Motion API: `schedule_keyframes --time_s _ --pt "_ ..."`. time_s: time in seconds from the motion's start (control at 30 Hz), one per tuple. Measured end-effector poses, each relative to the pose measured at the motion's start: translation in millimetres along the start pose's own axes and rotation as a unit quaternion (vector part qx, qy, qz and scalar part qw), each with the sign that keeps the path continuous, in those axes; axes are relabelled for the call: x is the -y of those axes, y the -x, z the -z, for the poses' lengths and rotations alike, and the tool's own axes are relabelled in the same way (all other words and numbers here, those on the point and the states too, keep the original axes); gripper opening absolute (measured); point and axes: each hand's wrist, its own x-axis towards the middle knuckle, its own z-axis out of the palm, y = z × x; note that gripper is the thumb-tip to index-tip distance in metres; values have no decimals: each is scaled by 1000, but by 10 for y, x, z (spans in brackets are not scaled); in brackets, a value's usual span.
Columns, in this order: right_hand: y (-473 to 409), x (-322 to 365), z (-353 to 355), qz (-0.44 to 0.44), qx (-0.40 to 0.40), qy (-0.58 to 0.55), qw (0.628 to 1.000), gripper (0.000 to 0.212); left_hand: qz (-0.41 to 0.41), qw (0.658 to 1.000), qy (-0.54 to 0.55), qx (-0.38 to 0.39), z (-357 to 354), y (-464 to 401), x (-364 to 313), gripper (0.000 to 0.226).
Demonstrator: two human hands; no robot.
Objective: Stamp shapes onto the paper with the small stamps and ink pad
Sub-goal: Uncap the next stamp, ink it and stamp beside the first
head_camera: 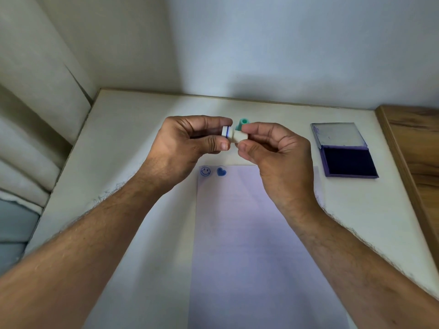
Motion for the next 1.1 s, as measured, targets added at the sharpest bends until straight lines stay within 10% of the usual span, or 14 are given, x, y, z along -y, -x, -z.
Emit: schedule_keyframes --time_s 0.87,1.1 --pt "-58 32 9 -183 30 -212 960 13 -23 1000 -12 -3 -20 36 45 39" --pt "-165 87 102 -65 -43 20 997 14 -1 999 -25 -43 -19 10 62 60"
